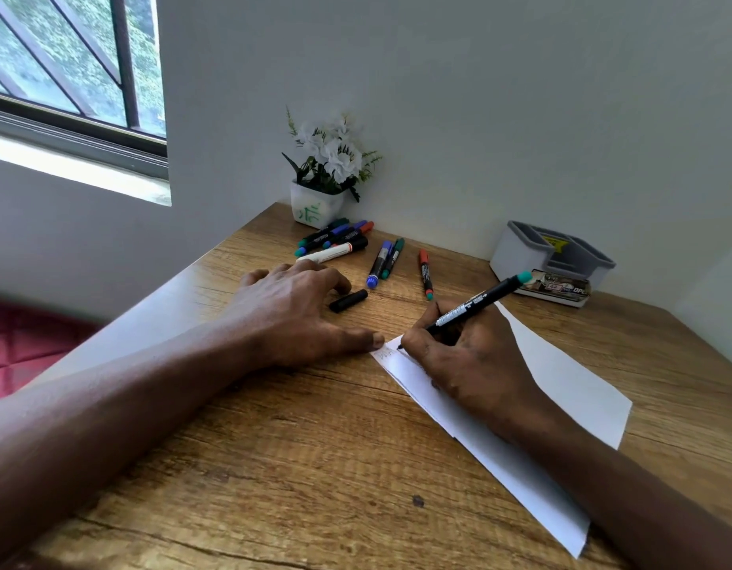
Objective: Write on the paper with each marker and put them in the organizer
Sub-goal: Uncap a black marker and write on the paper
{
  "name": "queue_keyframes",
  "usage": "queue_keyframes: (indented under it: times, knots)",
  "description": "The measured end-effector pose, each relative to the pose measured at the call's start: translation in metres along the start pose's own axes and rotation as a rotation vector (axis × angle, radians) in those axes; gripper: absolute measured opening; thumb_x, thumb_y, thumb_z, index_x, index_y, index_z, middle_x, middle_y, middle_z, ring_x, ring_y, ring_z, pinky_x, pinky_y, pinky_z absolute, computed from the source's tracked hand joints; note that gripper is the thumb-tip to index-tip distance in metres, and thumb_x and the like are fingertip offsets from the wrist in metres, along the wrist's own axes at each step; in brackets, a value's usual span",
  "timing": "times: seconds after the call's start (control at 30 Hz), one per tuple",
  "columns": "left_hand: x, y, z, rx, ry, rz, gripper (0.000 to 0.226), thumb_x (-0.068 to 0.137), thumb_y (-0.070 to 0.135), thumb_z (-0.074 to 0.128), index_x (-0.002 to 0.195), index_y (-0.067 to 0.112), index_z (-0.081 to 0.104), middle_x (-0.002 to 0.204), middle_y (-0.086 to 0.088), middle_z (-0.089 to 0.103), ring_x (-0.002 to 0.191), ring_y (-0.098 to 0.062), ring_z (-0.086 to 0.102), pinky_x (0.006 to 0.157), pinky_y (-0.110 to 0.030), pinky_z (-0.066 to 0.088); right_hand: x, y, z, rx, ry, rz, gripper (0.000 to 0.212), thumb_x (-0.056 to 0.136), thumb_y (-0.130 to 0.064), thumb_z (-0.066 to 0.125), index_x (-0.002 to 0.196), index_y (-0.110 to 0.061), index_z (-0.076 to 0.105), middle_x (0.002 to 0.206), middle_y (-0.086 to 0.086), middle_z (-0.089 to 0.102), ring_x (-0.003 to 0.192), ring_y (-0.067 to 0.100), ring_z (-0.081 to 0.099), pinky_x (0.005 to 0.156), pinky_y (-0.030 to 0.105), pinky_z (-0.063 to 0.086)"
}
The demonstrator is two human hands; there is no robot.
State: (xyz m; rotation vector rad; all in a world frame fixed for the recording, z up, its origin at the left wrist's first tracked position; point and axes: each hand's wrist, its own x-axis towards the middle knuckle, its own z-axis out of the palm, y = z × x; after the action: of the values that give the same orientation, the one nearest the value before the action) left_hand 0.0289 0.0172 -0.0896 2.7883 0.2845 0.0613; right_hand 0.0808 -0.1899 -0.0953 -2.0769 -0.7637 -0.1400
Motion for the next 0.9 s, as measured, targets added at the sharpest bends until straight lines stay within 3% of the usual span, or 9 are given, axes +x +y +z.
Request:
queue_keyframes:
  times: [0.07, 0.2, 0.37, 0.53, 0.9]
  knots:
    - [0.0002, 0.0004, -0.0001, 0.002, -0.003, 0.000, 0.094, 0.066, 0.094, 0.048, 0.147, 0.046, 0.040, 0.165, 0.005, 0.029, 0.149, -0.020, 0.030, 0.119, -0.049, 0.022, 0.0002, 0.0004, 0.0005, -0.026, 0.012, -0.001, 0.013, 0.078, -0.016, 0.073, 0.068, -0.014, 0.066, 0.059, 0.000, 0.062, 0.054, 0.003, 0.054, 0.050, 0.017, 0.040]
    - [0.0003, 0.0001, 0.0002, 0.004, 0.003, -0.003, 0.093, 0.067, 0.094, 0.049, 0.146, 0.046, 0.040, 0.164, 0.005, 0.030, 0.148, -0.020, 0.031, 0.119, -0.049, 0.023, -0.0001, -0.0001, -0.0038, -0.004, -0.029, 0.020, 0.010, 0.082, -0.016, 0.074, 0.073, -0.013, 0.070, 0.061, 0.004, 0.066, 0.055, 0.012, 0.061, 0.053, 0.032, 0.050]
    - [0.0001, 0.0004, -0.0002, 0.001, 0.004, -0.002, 0.093, 0.067, 0.093, 0.049, 0.146, 0.046, 0.040, 0.164, 0.005, 0.030, 0.148, -0.019, 0.031, 0.119, -0.049, 0.022, 0.0004, -0.0002, -0.0031, 0.012, -0.039, 0.051, 0.012, 0.082, -0.017, 0.074, 0.073, -0.012, 0.069, 0.059, 0.005, 0.065, 0.051, 0.010, 0.058, 0.053, 0.032, 0.050]
    - [0.0005, -0.0001, 0.0000, 0.004, 0.003, 0.003, 0.093, 0.068, 0.092, 0.050, 0.147, 0.045, 0.040, 0.164, 0.004, 0.030, 0.148, -0.020, 0.031, 0.119, -0.049, 0.022, 0.0005, 0.0001, -0.0046, 0.081, -0.025, 0.100, 0.013, 0.088, -0.013, 0.071, 0.076, -0.008, 0.069, 0.048, -0.004, 0.060, 0.041, 0.005, 0.054, 0.045, 0.018, 0.042]
    - [-0.0015, 0.0013, -0.0003, -0.021, 0.018, 0.006, 0.089, 0.068, 0.092, 0.051, 0.145, 0.047, 0.042, 0.163, 0.007, 0.031, 0.147, -0.019, 0.032, 0.118, -0.050, 0.024, 0.0005, -0.0040, -0.0053, 0.058, -0.042, 0.156, 0.013, 0.087, -0.016, 0.072, 0.077, -0.008, 0.067, 0.050, -0.002, 0.063, 0.042, 0.007, 0.058, 0.045, 0.018, 0.043]
